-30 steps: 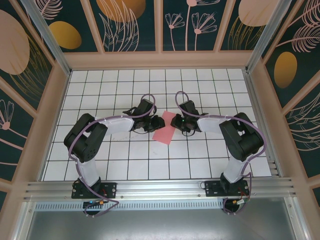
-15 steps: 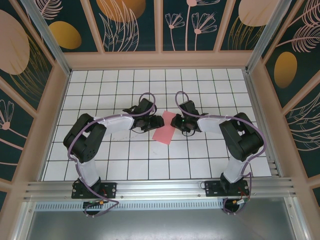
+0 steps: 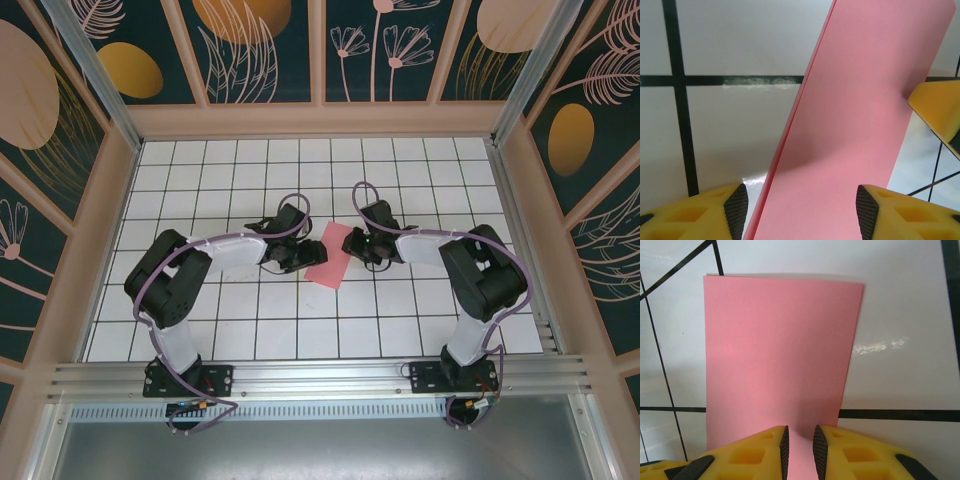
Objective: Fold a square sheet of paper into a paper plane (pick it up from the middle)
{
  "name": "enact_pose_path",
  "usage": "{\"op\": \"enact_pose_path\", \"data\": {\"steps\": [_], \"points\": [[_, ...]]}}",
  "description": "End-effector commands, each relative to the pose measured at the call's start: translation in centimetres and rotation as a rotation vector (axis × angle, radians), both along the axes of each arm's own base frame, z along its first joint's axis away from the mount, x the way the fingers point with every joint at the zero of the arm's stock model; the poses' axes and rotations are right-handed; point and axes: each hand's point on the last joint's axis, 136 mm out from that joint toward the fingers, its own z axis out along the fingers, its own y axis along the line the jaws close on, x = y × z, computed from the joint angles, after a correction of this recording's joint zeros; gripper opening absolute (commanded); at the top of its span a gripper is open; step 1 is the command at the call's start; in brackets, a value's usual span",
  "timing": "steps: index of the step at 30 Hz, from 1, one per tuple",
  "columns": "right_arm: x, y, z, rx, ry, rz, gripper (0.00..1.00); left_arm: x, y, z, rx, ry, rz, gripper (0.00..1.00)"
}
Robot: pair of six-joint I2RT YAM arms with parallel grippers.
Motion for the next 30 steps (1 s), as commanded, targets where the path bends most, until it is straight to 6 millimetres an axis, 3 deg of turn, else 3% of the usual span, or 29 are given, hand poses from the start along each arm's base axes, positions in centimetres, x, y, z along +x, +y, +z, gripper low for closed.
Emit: {"op": "enact_pose_path", "data": {"steps": [1,15,19,22,30], "points": [[-3.0,-2.8,-4.6,-0.106,0.155,-0.04,0.26,-1.7,-0.4,0.5,-0.036,0.04,-0.036,0.61],[-3.0,-2.8,-4.7,-0.102,0.159,-0.039,0.26,-1.2,-1.9,3.3,-0.145,-0.014,-0.046,0.56],[-3.0,-2.8,-4.7,-0.102,0.16,-0.038,0.26,-1.7,-1.5,2.3,-0.136,0.007,-0.047,0.55],[-2.9,-2.5,-4.5,-0.088,0.155,-0.028,0.26,-2.0,-1.2,1.6,-0.121,0.022,-0.04,0.47],[-0.4,0.8,0.2,0.026,0.016,0.101,0.21,-2.2,0.0,0.7,-0.098,0.03,0.038,0.29]]}}
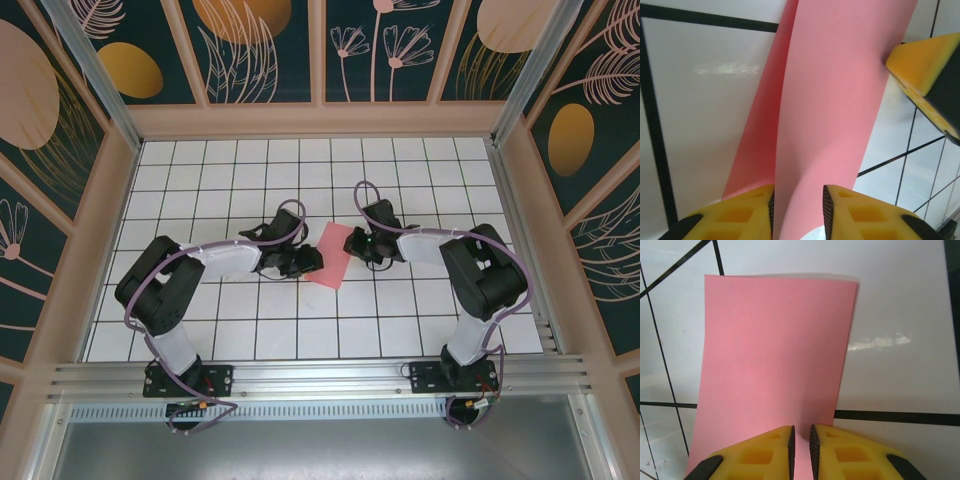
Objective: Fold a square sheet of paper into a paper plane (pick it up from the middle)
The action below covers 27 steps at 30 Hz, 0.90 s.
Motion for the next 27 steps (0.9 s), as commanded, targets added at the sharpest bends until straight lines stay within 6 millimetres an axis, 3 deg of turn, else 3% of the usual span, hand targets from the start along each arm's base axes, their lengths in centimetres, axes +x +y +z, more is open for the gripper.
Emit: {"op": "enact_pose_path", "data": {"steps": [1,3,4,9,19,23,27], "points": [[-0.2,1.0,0.3,0.016,0.004,0.084,0.21,0.0,0.6,0.1,0.0,-0.009,0.061,0.26],[0.1,1.6,0.9,0.035,-0.005,0.107,0.21,0.0,1.0,-0.5,0.004,-0.001,0.101,0.19],[0.3,1.7,1.3,0.039,-0.017,0.11,0.21,0.3,1.0,0.6,-0.017,-0.025,0.124,0.15],[1.0,1.2,4.6,0.04,-0.102,0.086,0.23,0.6,2.0,1.3,-0.048,-0.058,0.221,0.02],[-0.7,0.7,6.9,0.103,-0.128,0.053,0.24,0.9,5.8,3.8,-0.055,-0.154,0.434,0.0],[-1.3,1.0,7.5,0.111,-0.139,0.061,0.25,0.4,6.0,3.4,-0.074,-0.116,0.462,0.01],[-1.5,1.1,7.3,0.108,-0.132,0.066,0.25,0.7,5.4,4.7,-0.112,-0.131,0.457,0.01]]}}
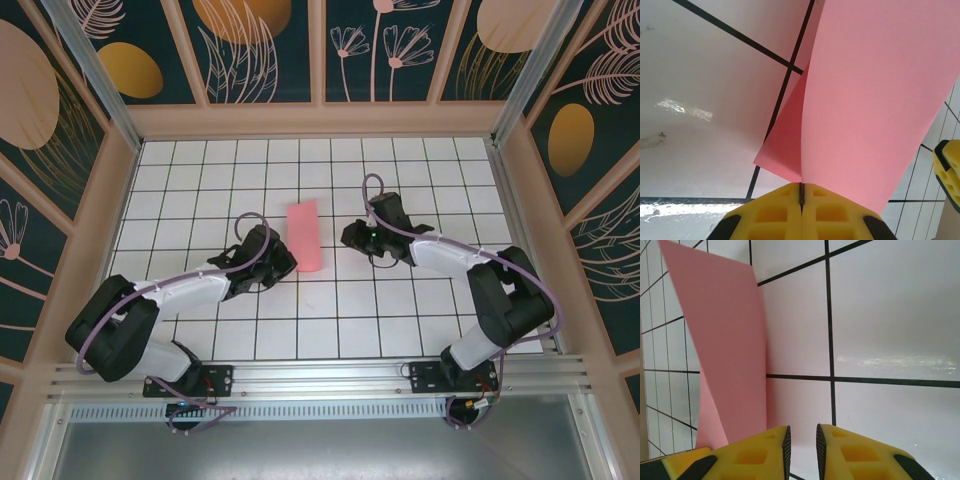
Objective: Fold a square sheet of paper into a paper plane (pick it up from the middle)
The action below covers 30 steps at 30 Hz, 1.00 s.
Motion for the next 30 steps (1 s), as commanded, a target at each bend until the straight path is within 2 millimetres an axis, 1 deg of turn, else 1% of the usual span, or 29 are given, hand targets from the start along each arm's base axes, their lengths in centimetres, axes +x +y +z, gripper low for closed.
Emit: {"op": "enact_pose_path", "data": {"steps": [1,2,3,5,7,9,12,14,16,19,23,26,28,30], "points": [[-0.5,0.1,0.4,0.013,-0.002,-0.005,0.25,0.8,-0.2,1.9,-0.031,-0.042,0.037,0.01],[-0.5,0.0,0.4,0.013,0.0,-0.009,0.25,0.9,0.2,2.1,-0.008,-0.049,0.048,0.01],[-0.9,0.6,0.4,0.014,0.0,0.005,0.25,1.1,0.6,2.3,0.014,-0.058,0.058,0.01],[-0.9,0.5,0.4,0.013,0.0,-0.003,0.25,1.2,0.7,2.5,0.032,-0.067,0.048,0.02],[-0.7,0.3,0.6,0.006,-0.008,-0.017,0.24,1.4,0.3,2.6,0.037,-0.074,0.022,0.03],[-0.6,0.0,0.7,-0.006,-0.015,-0.031,0.25,1.5,-0.5,2.9,0.027,-0.074,-0.012,0.03],[-0.6,0.0,0.8,-0.006,-0.018,-0.025,0.25,1.4,-1.3,2.0,0.005,-0.038,-0.032,0.04],[-0.7,0.5,0.7,0.004,-0.008,-0.002,0.25,1.1,-1.8,1.3,-0.014,-0.017,-0.051,0.03],[-1.0,1.1,0.3,0.004,0.002,0.024,0.24,0.8,-2.4,1.0,-0.043,-0.01,-0.077,0.03],[-1.5,2.7,-0.3,0.013,0.021,0.09,0.22,0.2,-3.1,0.4,-0.044,0.011,-0.134,0.03],[-2.2,5.3,-1.4,0.02,0.057,0.171,0.16,-0.6,-2.7,-1.0,-0.014,0.044,-0.153,0.04],[-2.4,6.7,-2.5,0.016,0.085,0.204,0.13,-0.6,-2.6,-1.3,-0.004,0.051,-0.151,0.04],[-2.6,7.0,-3.6,0.0,0.113,0.2,0.11,-0.5,-2.7,-1.5,-0.002,0.053,-0.151,0.05],[-2.4,6.9,-4.5,-0.016,0.134,0.186,0.1,-0.4,-2.7,-1.6,0.002,0.054,-0.151,0.05]]}}
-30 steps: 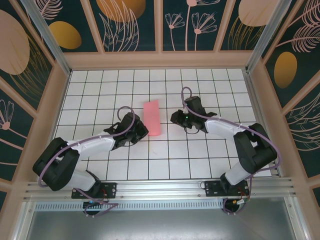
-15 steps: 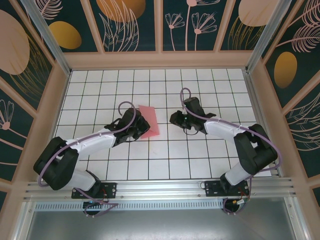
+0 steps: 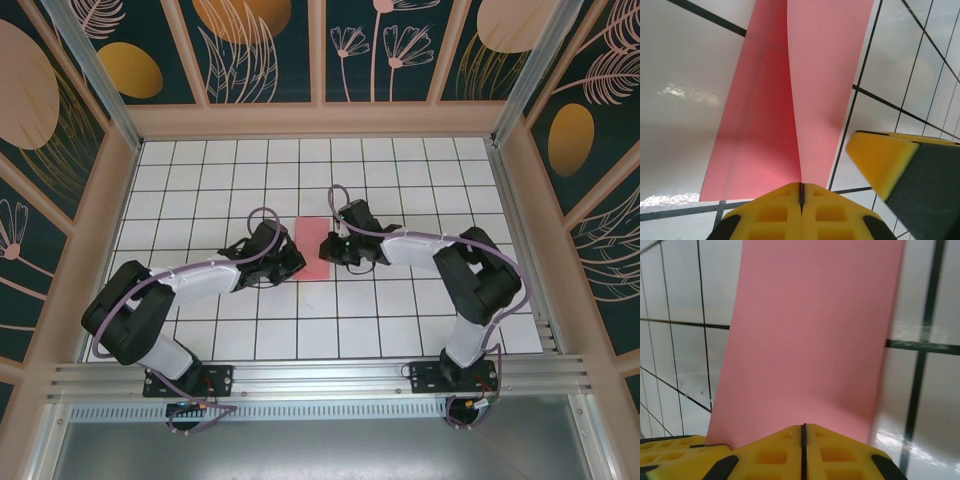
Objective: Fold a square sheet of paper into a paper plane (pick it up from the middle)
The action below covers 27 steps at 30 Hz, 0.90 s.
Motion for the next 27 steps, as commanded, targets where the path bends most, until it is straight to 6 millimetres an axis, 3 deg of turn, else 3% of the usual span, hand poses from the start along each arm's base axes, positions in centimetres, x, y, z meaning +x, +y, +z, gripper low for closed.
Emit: {"op": "enact_pose_path", "data": {"steps": [1,6,13,19,27], "points": [[0.2,0.3,-0.8,-0.014,0.03,-0.001,0.1,-0.5,-0.3,-0.6,0.01,0.002,-0.038,0.05],[-0.2,-0.3,-2.7,-0.061,0.067,-0.004,0.09,-0.1,-0.8,-0.2,-0.001,-0.014,-0.055,0.11],[-0.7,-0.9,-3.9,-0.076,0.105,-0.008,0.09,1.0,-2.7,2.4,-0.075,-0.098,-0.108,0.26],[-0.6,-1.0,-3.2,-0.012,0.126,-0.017,0.09,1.9,-3.5,3.0,-0.095,-0.126,-0.115,0.3],[0.1,-1.7,-0.1,0.092,0.086,-0.04,0.15,2.5,-3.5,1.6,-0.063,-0.115,-0.098,0.35]]}}
